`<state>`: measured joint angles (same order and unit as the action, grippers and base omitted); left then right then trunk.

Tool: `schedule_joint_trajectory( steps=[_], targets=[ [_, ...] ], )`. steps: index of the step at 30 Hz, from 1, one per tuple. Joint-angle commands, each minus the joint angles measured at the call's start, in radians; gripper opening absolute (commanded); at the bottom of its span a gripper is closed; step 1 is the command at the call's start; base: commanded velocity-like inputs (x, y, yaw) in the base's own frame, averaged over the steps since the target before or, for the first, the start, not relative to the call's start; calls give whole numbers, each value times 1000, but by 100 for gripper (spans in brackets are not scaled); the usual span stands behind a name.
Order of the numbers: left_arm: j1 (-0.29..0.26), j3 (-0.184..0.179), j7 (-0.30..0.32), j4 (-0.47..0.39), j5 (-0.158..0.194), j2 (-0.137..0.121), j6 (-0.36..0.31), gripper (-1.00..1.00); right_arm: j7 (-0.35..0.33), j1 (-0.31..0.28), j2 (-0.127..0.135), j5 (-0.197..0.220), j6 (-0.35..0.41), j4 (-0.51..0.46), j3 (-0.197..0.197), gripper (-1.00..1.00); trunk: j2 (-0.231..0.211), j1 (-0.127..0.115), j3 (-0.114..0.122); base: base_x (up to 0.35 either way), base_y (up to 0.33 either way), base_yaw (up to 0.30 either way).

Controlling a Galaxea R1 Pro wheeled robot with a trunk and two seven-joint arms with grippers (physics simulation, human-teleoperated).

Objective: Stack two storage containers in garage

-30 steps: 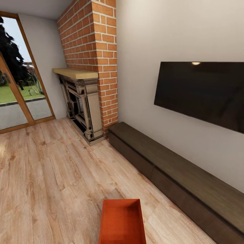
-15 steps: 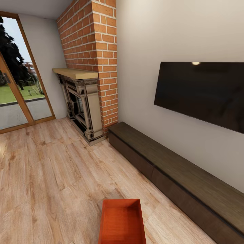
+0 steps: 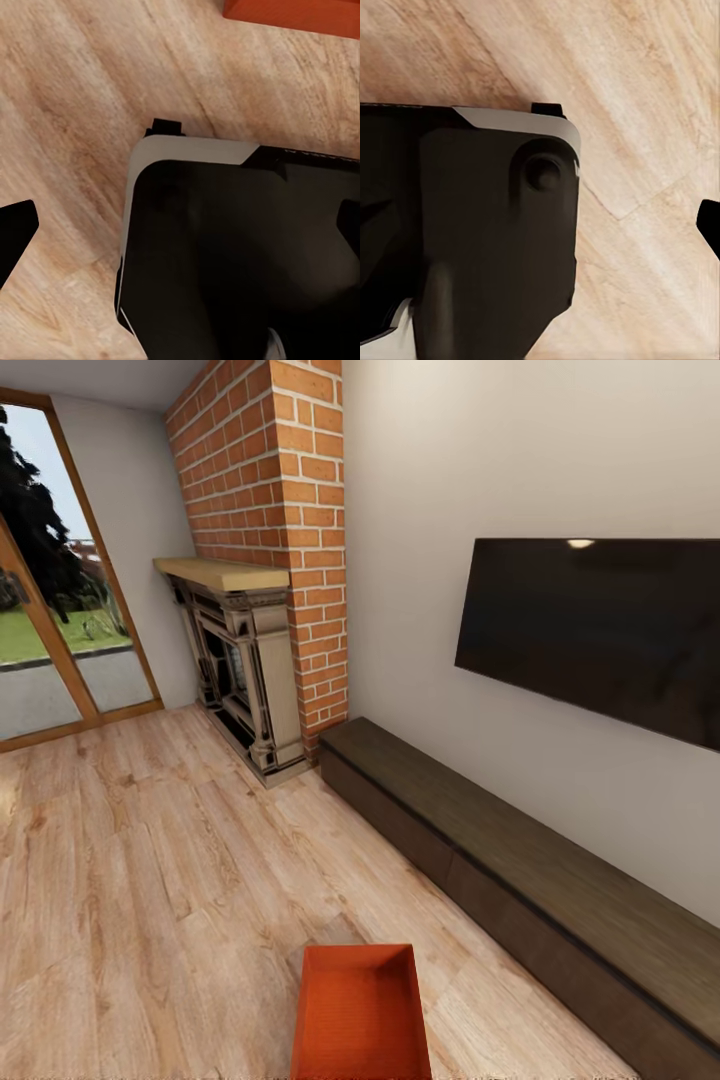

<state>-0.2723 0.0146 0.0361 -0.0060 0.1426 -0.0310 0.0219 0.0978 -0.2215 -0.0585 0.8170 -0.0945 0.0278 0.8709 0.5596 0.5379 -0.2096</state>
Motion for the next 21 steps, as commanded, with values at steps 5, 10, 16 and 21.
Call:
schedule_joint_trajectory(
  steps=[5,10,16,21],
  targets=[
    [-1,0,4,-3,2,0,3,100,0,-1,-2,7,-9,3,8,100,1,0,-9,0,0,0],
    [-1,-1,4,-5,-1,0,3,100,0,-1,-1,7,-11,3,8,100,1,0,-17,0,0,0],
    [-1,-1,4,-5,-1,0,3,100,0,-1,-1,7,-10,3,8,100,1,0,-27,0,0,0],
    [-1,-1,4,-5,-1,0,3,100,0,-1,0,7,-10,3,8,100,1,0,-35,0,0,0]
  ],
)
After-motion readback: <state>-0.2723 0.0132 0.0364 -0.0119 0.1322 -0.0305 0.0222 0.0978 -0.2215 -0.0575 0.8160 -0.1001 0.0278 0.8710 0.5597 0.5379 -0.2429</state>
